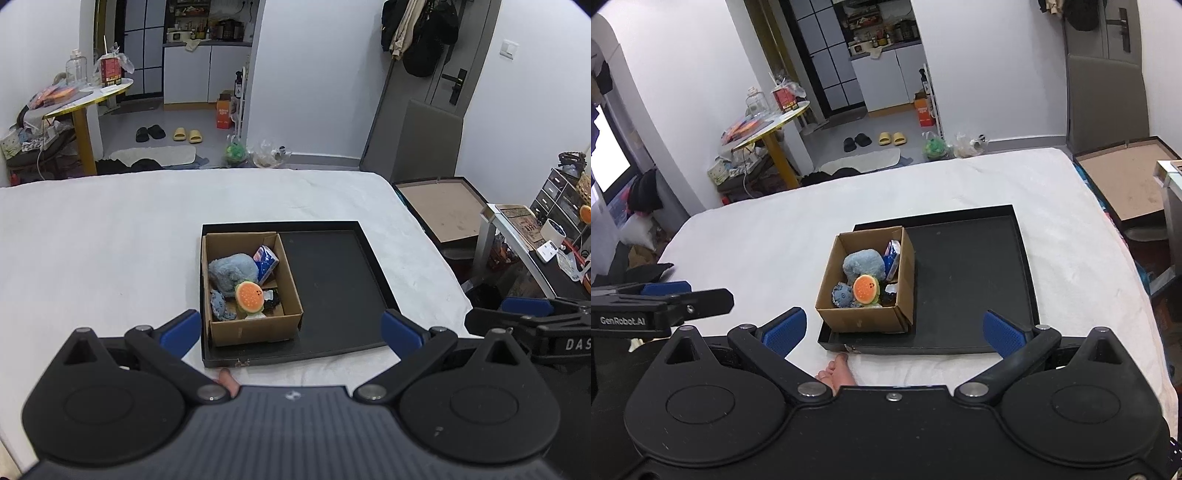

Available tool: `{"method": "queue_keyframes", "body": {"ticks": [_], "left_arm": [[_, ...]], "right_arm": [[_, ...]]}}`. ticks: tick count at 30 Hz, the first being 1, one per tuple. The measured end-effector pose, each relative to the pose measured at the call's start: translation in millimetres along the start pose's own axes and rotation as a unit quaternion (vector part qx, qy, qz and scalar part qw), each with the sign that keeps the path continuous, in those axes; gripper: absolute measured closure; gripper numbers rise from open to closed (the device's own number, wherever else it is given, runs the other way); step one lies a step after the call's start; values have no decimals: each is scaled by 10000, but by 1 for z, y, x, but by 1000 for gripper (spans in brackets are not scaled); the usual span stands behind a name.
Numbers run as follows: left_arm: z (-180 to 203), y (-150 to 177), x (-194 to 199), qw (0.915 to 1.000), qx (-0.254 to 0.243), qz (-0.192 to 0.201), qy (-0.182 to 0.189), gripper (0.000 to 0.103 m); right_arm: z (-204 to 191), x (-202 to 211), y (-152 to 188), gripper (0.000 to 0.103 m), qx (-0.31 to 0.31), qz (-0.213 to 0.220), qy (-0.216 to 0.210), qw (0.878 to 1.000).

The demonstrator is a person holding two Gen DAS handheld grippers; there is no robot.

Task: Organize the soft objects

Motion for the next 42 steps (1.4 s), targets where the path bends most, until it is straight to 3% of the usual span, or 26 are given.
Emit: {"method": "queue_keyframes", "body": {"ticks": [21,42], "left_arm": [[0,11,20,9993,171,327,-16,0],[-1,10,18,9994,158,324,9,0]], "right_arm": [[-15,24,3,0,157,282,-83,9994],[-18,27,3,0,207,348,-67,9992]]}}
Point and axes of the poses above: each gripper's, at about its wrist camera, not at the fingertips, and x roughly against the way its jaws point, z to its right, y to its underside, the point moved 3 cm from there along -x, roughly the way its jaws point, and after that the axes turned 10 degrees about x, right-handed, at the moved point
